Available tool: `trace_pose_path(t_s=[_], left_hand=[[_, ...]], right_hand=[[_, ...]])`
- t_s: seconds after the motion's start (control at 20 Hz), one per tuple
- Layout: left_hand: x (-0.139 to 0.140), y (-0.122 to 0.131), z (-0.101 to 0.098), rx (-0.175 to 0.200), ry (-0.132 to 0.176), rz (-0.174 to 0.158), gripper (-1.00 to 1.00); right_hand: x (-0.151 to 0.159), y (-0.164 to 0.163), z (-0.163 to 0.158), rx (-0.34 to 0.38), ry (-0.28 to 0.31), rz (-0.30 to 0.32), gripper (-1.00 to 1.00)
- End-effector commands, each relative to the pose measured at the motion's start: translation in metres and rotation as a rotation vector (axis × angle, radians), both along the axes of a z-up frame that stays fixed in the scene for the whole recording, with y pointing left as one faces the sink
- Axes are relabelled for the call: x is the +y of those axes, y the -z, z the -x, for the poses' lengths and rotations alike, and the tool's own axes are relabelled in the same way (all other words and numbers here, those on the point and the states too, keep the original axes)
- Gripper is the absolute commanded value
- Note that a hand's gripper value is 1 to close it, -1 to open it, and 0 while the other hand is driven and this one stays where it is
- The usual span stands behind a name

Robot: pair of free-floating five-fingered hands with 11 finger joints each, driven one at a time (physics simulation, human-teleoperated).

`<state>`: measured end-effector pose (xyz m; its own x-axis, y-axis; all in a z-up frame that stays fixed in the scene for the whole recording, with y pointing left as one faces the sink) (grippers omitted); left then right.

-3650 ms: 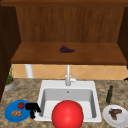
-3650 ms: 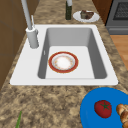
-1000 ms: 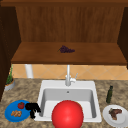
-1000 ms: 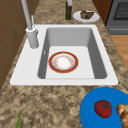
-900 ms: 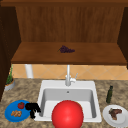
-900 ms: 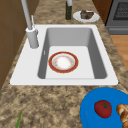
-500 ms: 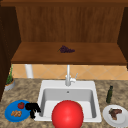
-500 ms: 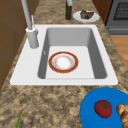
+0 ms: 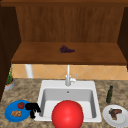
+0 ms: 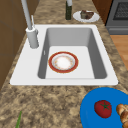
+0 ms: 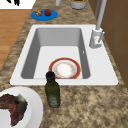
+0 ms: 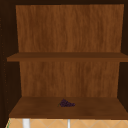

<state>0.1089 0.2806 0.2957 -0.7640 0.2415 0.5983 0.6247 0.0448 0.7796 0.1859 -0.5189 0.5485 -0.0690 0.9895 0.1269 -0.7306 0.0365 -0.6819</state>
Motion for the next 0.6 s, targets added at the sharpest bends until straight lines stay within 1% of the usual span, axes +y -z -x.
trace_pose_path(t_s=[0.0, 0.3, 0.55], left_hand=[[0.0, 0.0, 0.0, 0.0, 0.0, 0.0, 0.0], [0.0, 0.0, 0.0, 0.0, 0.0, 0.0, 0.0], [0.0, 0.0, 0.0, 0.0, 0.0, 0.0, 0.0]], right_hand=[[0.015, 0.0, 0.028, 0.0, 0.0, -0.052, -1.0], [0.03, 0.001, 0.069, -0.019, 0.013, -0.034, -1.0], [0.042, 0.001, 0.104, -0.017, 0.02, -0.021, -1.0]])
